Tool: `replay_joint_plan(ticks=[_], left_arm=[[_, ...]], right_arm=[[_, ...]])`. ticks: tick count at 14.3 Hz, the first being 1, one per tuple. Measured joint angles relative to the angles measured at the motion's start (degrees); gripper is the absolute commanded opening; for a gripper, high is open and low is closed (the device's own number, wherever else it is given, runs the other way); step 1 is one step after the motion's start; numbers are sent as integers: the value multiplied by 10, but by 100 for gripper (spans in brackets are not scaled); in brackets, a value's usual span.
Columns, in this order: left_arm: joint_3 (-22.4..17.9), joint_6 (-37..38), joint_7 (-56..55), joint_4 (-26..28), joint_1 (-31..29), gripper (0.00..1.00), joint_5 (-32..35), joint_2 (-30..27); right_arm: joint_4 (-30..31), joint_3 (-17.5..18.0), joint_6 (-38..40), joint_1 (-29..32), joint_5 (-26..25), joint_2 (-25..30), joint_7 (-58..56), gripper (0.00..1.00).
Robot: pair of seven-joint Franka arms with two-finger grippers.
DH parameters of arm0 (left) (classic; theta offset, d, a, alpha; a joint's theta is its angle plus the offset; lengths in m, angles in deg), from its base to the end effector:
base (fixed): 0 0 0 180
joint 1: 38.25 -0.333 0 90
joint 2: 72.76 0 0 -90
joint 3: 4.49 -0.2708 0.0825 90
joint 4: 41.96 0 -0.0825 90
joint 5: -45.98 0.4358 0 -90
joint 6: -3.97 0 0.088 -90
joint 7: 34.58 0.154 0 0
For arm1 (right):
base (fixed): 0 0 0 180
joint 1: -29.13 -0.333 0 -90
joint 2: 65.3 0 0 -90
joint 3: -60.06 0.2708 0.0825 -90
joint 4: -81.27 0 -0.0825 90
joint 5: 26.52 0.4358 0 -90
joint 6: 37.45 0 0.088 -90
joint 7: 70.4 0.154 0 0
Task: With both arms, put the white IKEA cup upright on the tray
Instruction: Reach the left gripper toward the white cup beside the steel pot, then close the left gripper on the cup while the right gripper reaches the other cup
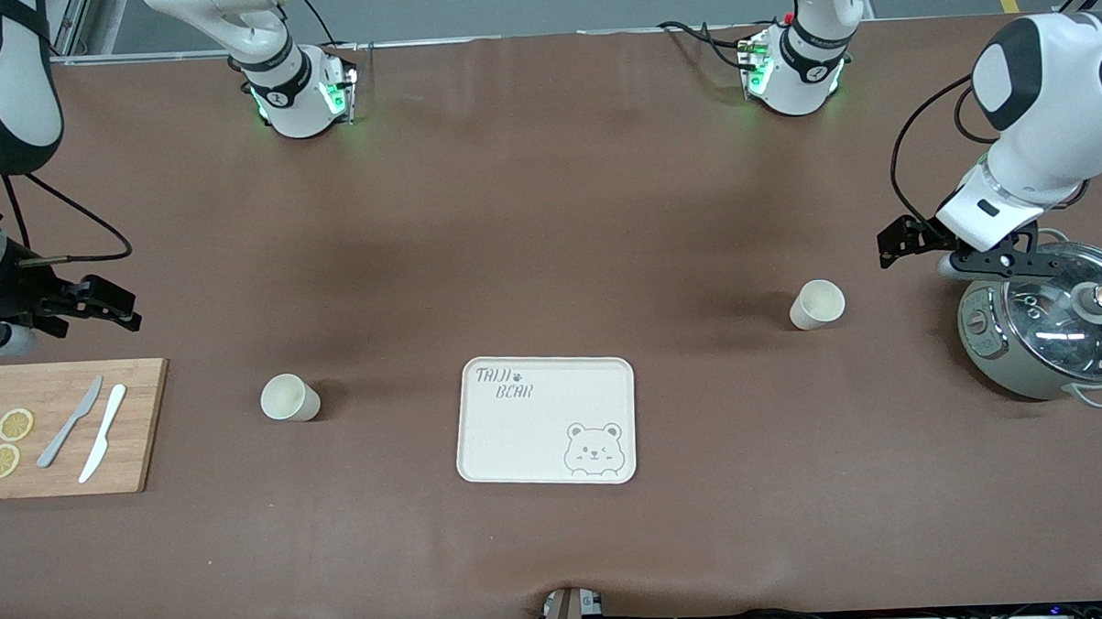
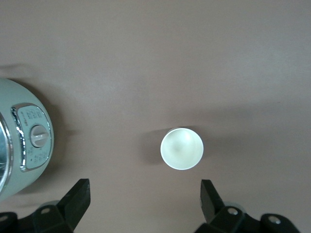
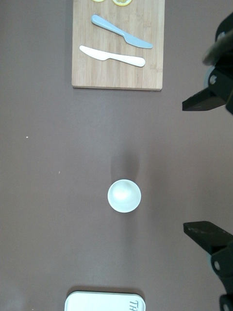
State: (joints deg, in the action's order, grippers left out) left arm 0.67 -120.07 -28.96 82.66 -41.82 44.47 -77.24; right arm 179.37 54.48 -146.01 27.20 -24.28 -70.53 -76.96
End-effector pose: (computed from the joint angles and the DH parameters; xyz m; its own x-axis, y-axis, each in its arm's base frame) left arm 0.5774 -0.0178 0.3141 0.9914 -0.1110 0.0689 -0.1119 -0.9937 0.0091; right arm 0.6506 -0.0358 0.4299 0.9948 0.0398 0.0942 0.0417 -0.9990 -0.0185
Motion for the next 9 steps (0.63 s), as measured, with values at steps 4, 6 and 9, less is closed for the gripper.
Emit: replay_joint_plan(ticks=[4,6,9], left_arm=[[2,-70,0,57,-1,100,-3,0],[4,-107,0,88,-1,100,-3,2],[14,-139,0,107,0,100,-3,20]], right_arm=[[5,0,-20,-3,0,-8,0,100],[6,0,-30,-7,0,-18,0,100],[6,0,-36,-8,0,-33,1,100]])
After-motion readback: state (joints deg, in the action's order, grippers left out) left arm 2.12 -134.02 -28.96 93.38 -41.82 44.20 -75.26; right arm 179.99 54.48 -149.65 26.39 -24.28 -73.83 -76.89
